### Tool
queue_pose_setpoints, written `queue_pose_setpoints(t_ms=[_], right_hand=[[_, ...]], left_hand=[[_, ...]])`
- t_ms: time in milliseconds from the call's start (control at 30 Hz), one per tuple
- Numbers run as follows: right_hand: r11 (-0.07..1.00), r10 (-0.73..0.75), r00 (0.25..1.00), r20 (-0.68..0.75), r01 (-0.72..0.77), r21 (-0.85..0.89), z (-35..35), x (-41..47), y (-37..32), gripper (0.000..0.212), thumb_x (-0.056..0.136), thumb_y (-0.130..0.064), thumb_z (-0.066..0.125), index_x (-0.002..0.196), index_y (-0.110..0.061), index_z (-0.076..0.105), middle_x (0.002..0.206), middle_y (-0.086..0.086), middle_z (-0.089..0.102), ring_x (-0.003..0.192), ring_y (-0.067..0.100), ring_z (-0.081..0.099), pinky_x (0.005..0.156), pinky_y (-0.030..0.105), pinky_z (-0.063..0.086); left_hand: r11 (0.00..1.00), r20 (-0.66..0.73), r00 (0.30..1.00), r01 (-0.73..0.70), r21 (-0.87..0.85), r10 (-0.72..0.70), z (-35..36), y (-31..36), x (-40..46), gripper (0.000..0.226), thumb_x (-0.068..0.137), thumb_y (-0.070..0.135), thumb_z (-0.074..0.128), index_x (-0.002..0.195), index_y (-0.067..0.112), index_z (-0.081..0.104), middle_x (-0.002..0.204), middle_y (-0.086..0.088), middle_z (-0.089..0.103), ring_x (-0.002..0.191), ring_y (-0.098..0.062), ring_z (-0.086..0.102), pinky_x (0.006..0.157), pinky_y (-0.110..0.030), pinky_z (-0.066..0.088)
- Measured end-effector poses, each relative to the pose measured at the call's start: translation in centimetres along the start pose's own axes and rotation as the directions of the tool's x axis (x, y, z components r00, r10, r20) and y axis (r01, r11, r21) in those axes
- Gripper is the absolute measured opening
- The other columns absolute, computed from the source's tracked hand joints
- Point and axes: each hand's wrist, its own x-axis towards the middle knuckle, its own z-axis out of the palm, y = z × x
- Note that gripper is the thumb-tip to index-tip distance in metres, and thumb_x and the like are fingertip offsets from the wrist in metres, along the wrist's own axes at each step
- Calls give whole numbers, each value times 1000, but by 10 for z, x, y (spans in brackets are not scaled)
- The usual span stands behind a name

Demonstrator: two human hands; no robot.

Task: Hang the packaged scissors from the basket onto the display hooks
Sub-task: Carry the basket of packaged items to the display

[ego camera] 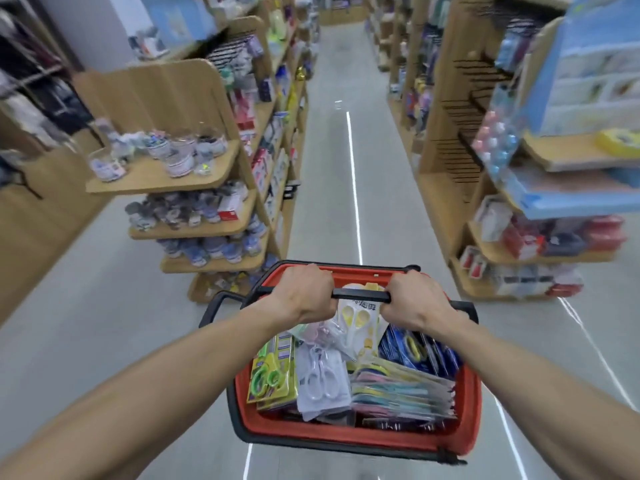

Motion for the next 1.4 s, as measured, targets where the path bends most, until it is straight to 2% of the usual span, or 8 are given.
queue_pose_setpoints(t_ms=[133,267,467,733,933,1067,1167,1400], right_hand=[[998,-65,998,9,65,-12,-25,112,-3,17,73,-21,58,58,-16,51,55,-1,54,54,24,55,57,29,50],[993,-99,995,27,100,-58,-37,225,1,16,74,-22,59,60,-17,52,57,-3,54,55,23,54,57,28,46],[994,-73,996,60,77,-72,-58,393,17,19,76,-22,59,60,-18,49,60,-2,56,63,26,63,58,28,46],[1000,6,997,78,-5,-15,-108,595,80,22,82,-26,59,67,-20,44,68,-1,52,76,31,65,65,34,50],[1000,-7,997,76,9,-27,-138,767,145,21,81,-22,59,64,-18,48,64,-2,53,66,26,60,59,29,43],[998,-21,993,113,27,-54,-158,876,190,10,80,-23,59,75,-15,55,71,0,57,74,28,63,59,30,40],[998,-9,991,133,17,-61,-174,951,216,17,78,-22,58,67,-19,45,66,-1,51,71,27,58,58,30,39],[993,88,982,166,-73,-95,-196,1130,283,11,81,-23,59,73,-17,55,67,-2,48,82,30,63,65,32,46]], left_hand=[[999,-5,999,48,-6,-48,-13,-58,83,21,87,30,55,72,15,55,80,-13,69,71,-36,59,64,-34,44],[997,7,997,71,-25,-71,-14,-113,176,22,86,29,55,69,16,52,62,-1,45,65,-31,53,61,-34,41],[995,29,998,51,-83,-48,-18,-192,335,25,87,28,56,67,16,48,62,0,44,66,-31,53,62,-34,41],[998,64,998,-26,-55,29,-59,-251,558,19,93,30,54,83,15,49,101,-15,70,82,-35,57,70,-35,38],[997,108,994,9,-75,0,-78,-288,740,31,89,29,56,65,18,39,78,-7,54,80,-35,58,69,-35,42],[995,137,990,-4,-99,17,-87,-307,854,22,92,30,55,79,14,45,99,-15,68,89,-38,60,73,-37,42],[992,173,985,-2,-128,25,-95,-324,929,17,93,29,55,88,13,52,102,-15,68,89,-36,61,73,-36,43],[979,194,974,-82,-184,119,-103,-363,1131,26,94,27,53,73,15,44,100,-14,67,80,-31,50,72,-35,42]])
